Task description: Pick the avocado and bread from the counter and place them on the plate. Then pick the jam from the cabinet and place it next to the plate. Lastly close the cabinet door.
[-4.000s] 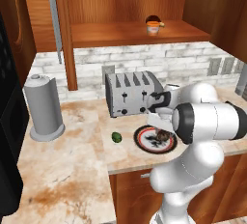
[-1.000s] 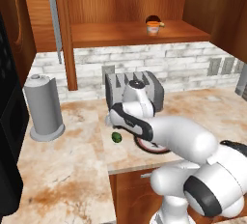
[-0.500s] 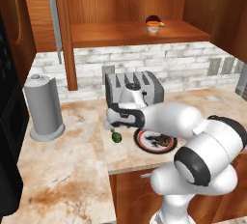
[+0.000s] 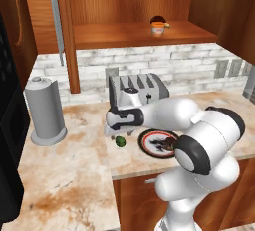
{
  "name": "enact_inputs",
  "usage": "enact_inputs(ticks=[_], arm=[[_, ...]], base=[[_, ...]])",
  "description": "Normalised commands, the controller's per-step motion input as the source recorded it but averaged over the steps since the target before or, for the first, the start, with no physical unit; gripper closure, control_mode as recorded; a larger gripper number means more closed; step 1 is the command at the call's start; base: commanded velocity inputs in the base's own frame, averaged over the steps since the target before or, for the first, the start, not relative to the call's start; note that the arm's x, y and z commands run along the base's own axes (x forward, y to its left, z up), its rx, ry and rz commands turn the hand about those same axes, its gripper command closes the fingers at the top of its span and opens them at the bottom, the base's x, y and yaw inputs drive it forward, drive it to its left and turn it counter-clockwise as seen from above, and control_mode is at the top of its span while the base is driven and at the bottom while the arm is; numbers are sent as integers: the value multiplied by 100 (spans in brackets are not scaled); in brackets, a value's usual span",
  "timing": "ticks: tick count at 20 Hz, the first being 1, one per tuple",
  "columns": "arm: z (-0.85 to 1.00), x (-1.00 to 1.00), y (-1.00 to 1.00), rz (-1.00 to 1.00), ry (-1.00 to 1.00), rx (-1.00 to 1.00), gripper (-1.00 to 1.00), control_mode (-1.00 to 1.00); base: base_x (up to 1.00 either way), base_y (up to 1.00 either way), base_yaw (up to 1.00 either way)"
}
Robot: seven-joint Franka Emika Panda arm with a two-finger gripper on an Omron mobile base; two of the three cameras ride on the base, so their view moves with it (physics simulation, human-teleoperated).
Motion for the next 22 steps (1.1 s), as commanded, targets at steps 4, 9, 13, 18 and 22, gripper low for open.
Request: enact_inputs(ticks=[4,9,13,18,22], arm=[[-29,10,0,0,0,-10,-100,-100],[-26,7,0,0,0,-7,-100,-100],[-27,17,0,0,0,-4,-100,-100],[-25,24,0,0,0,-2,-100,-100],[-21,15,0,0,0,-1,100,-100]], base=[[0,0,0],[0,0,0],[0,0,0],[0,0,0],[0,0,0]])
